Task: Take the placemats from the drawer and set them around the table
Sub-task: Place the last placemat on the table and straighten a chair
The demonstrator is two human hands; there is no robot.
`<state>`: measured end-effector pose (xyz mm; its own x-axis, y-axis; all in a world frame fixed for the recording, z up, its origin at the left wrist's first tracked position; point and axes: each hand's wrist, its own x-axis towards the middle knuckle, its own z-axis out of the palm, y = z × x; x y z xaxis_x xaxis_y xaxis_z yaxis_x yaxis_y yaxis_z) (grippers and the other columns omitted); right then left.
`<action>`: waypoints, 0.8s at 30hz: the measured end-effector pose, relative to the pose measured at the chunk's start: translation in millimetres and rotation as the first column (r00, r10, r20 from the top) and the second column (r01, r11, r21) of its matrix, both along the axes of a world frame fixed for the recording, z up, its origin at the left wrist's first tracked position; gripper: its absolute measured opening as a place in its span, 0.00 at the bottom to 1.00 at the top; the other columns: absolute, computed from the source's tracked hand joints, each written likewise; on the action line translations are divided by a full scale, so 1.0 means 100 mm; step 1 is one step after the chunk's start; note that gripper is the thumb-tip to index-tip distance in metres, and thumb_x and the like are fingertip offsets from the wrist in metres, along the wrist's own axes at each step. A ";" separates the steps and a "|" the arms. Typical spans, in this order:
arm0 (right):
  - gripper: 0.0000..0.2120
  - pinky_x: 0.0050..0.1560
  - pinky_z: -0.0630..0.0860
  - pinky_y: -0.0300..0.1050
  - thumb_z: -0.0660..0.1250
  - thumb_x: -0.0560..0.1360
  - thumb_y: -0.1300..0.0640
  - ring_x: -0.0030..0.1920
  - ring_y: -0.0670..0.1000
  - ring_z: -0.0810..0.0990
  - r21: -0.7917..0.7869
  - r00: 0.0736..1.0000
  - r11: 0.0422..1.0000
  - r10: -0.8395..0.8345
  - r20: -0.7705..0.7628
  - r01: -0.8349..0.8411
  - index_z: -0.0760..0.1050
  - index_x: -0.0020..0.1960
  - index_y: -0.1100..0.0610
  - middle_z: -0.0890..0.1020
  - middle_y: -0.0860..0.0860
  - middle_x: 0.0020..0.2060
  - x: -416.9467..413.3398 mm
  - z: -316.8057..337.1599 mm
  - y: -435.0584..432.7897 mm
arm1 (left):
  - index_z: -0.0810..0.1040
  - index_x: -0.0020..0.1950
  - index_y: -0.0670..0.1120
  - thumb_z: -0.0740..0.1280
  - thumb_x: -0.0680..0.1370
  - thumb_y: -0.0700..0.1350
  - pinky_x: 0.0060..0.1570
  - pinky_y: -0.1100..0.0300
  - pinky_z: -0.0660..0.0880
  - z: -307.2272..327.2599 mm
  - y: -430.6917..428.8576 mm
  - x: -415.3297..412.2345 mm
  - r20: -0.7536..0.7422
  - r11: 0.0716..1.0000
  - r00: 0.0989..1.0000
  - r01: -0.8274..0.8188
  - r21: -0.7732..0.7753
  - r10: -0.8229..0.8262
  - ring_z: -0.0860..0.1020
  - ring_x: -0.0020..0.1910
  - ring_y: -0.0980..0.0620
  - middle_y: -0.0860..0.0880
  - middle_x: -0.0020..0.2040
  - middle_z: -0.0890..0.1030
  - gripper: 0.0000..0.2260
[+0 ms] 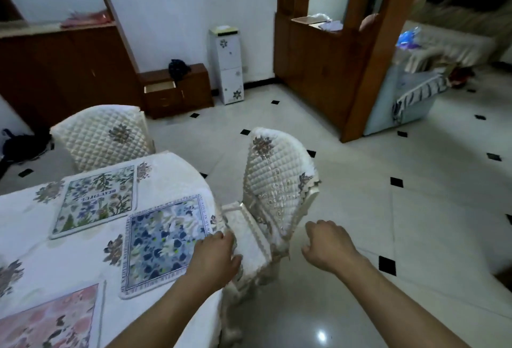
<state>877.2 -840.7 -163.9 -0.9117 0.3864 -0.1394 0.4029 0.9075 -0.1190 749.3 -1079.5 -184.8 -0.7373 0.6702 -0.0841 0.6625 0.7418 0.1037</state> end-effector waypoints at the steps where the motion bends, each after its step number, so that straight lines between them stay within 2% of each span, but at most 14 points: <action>1: 0.19 0.48 0.72 0.49 0.60 0.69 0.43 0.52 0.59 0.78 -0.003 1.000 1.000 -0.017 -0.009 0.017 0.74 0.54 0.55 0.80 0.56 0.51 0.02 -0.01 0.21 | 0.73 0.53 0.49 0.61 0.76 0.59 0.48 0.51 0.70 0.02 0.23 -0.03 -0.004 1.000 1.000 0.017 -0.004 -0.017 0.76 0.51 0.44 0.47 0.50 0.77 0.15; 5: 0.16 0.43 0.66 0.48 0.62 0.71 0.45 0.52 0.59 0.77 -0.014 0.998 0.999 -0.043 -0.038 0.043 0.73 0.53 0.55 0.79 0.55 0.50 0.06 -0.02 1.14 | 0.74 0.55 0.49 0.62 0.76 0.59 0.50 0.51 0.72 0.08 1.30 -0.20 -0.044 0.999 0.998 0.034 0.016 -0.033 0.77 0.52 0.43 0.47 0.52 0.79 0.15; 13: 0.16 0.47 0.68 0.49 0.61 0.74 0.46 0.53 0.59 0.76 0.000 1.000 1.000 -0.007 -0.025 0.007 0.72 0.54 0.56 0.78 0.56 0.52 -0.05 0.15 3.04 | 0.75 0.56 0.49 0.62 0.76 0.58 0.45 0.53 0.71 0.25 3.40 -0.23 -0.053 0.997 0.997 0.059 0.049 -0.056 0.78 0.50 0.46 0.48 0.51 0.80 0.16; 20: 0.12 0.42 0.64 0.46 0.62 0.74 0.47 0.49 0.57 0.76 -0.012 0.997 0.999 0.052 -0.053 -0.052 0.71 0.50 0.56 0.78 0.54 0.49 -0.65 0.14 4.02 | 0.75 0.55 0.49 0.62 0.76 0.58 0.48 0.52 0.71 0.28 4.30 -0.69 -0.061 0.998 0.998 0.033 0.054 -0.030 0.77 0.48 0.47 0.49 0.49 0.79 0.15; 24: 0.10 0.42 0.63 0.46 0.62 0.74 0.47 0.45 0.55 0.73 -0.005 0.995 0.997 0.075 -0.065 -0.075 0.66 0.45 0.53 0.77 0.53 0.46 -1.23 0.16 4.47 | 0.75 0.55 0.49 0.62 0.76 0.59 0.45 0.54 0.70 0.23 4.72 -1.25 -0.070 0.996 0.998 0.015 0.093 -0.008 0.77 0.48 0.48 0.49 0.49 0.79 0.15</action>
<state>754.7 -394.1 -147.5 -0.9453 0.3157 -0.0818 0.3248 0.9338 -0.1498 624.3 -608.0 -161.8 -0.7316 0.6811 0.0303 0.6788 0.7236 0.1252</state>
